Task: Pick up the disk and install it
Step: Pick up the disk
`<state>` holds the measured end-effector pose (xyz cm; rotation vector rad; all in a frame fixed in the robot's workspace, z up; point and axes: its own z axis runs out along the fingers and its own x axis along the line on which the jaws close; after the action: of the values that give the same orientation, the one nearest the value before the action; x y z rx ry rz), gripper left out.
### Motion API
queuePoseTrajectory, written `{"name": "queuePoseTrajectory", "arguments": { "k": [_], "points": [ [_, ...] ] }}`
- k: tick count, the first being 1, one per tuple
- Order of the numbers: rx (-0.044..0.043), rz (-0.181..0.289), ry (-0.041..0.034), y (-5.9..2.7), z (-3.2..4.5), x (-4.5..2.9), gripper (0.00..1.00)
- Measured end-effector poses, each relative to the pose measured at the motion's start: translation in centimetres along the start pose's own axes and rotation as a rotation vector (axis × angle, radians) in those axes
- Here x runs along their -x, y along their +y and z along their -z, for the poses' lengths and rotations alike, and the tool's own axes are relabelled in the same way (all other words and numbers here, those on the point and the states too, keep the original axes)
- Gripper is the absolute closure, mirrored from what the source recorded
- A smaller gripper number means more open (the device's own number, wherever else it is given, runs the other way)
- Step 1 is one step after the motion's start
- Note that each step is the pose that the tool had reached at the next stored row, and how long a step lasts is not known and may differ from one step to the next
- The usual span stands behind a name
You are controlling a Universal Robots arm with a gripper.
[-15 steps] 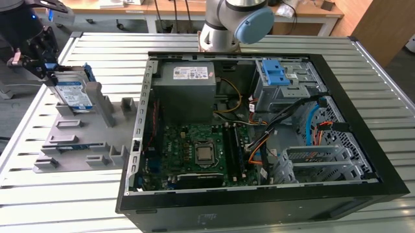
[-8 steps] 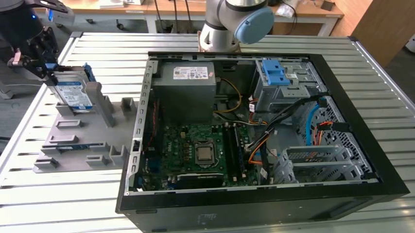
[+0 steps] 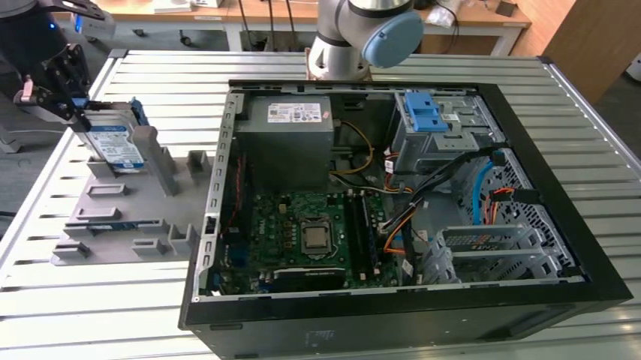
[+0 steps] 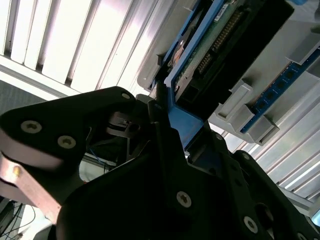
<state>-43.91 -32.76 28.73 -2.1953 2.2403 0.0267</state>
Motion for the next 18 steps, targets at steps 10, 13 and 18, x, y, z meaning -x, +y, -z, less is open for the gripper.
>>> {"name": "queuePoseTrajectory", "arguments": {
  "k": [10,13,18],
  "points": [
    [-0.0001,0.014,0.009,0.01,0.06,-0.02,0.64],
    [0.0,0.018,0.0095,0.01,0.06,-0.02,0.64],
    [0.0001,0.018,0.0095,0.01,0.06,-0.03,0.62]
  ]
}}
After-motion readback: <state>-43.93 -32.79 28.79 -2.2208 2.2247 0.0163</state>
